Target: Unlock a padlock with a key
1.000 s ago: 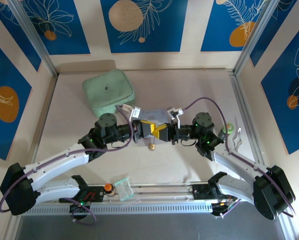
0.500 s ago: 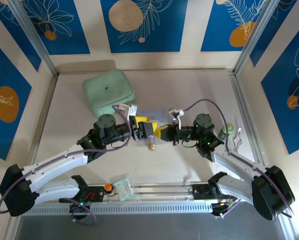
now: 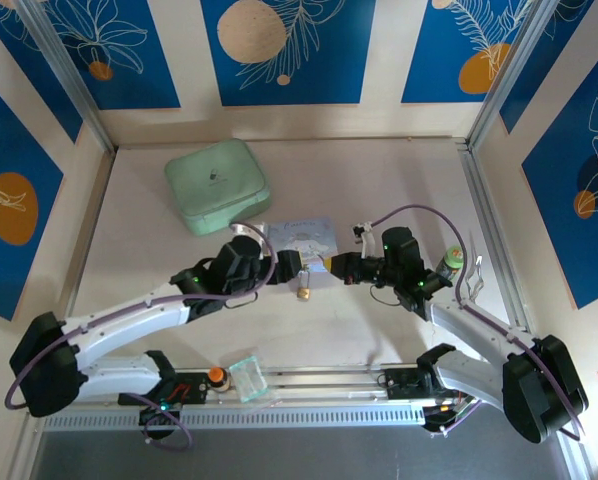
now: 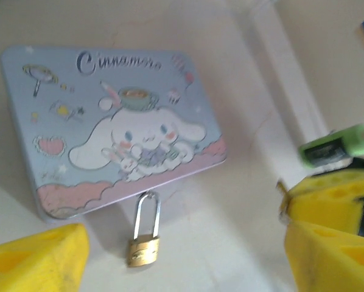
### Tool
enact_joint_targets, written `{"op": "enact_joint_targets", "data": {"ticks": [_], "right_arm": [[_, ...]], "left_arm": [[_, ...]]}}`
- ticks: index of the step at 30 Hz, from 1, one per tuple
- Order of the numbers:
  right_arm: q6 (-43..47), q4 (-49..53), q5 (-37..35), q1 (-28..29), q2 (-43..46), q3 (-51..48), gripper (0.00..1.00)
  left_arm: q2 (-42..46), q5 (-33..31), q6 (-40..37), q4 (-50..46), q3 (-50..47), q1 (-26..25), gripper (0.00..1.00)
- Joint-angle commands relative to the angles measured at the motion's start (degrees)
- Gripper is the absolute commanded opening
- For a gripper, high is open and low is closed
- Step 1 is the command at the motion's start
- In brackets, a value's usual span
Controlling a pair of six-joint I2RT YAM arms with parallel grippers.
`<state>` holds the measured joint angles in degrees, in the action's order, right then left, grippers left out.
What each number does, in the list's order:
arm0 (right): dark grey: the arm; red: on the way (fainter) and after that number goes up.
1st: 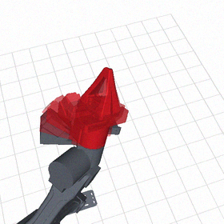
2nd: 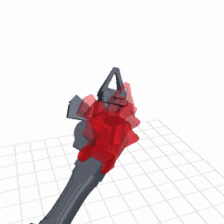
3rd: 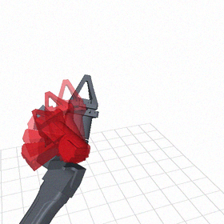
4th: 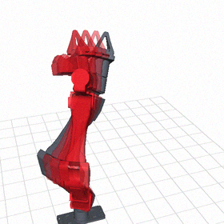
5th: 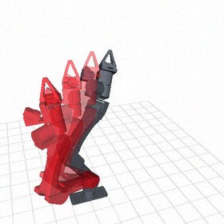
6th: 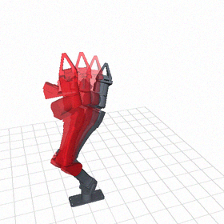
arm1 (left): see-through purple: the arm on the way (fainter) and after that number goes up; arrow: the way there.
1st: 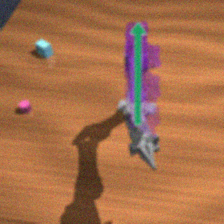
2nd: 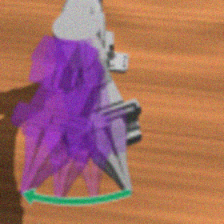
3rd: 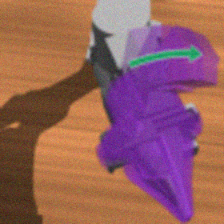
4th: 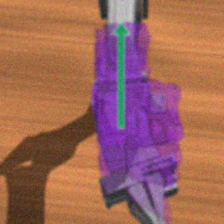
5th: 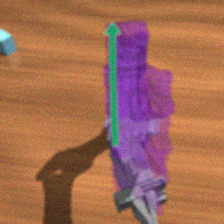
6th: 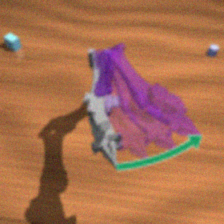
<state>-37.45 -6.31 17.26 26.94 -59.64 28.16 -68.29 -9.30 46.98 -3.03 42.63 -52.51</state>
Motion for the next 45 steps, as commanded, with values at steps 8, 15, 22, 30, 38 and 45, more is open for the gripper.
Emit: {"op": "enact_joint_targets", "data": {"ticks": [8, 15, 22, 30, 38, 45], "right_arm": [[2.5, 7.9, -5.2, -1.4, 2.5, -1.9, 0.02], [3.2, 7.9, -4.7, -1.5, 1.8, -2.3, 0.02], [3.3, 7.7, -4.4, -1.5, 0.1, -2.1, 0.02], [2.8, 6.8, -4.0, -1.5, -1.5, -2.9, 0.02], [1.1, 4.8, -3.4, -1.0, -3.1, -3.9, 0.02], [-11.8, 1.5, -1.7, -0.3, -6.4, -6.6, 0.02]], "left_arm": [[-15.3, 0.6, 0.2, 10.3, -1.6, -2.5, 0.64], [-24.4, 0.7, 1.0, 14.3, -0.1, -2.4, 0.61], [-30.0, 2.2, 1.6, 17.9, 1.0, -2.5, 0.51], [-31.6, 2.4, 4.1, 19.5, 0.3, -2.9, 0.34], [-29.6, 1.6, 6.3, 19.0, -0.4, -4.0, 0.19], [-30.4, 0.6, 16.2, 27.2, -4.0, -4.0, 0.09]]}}
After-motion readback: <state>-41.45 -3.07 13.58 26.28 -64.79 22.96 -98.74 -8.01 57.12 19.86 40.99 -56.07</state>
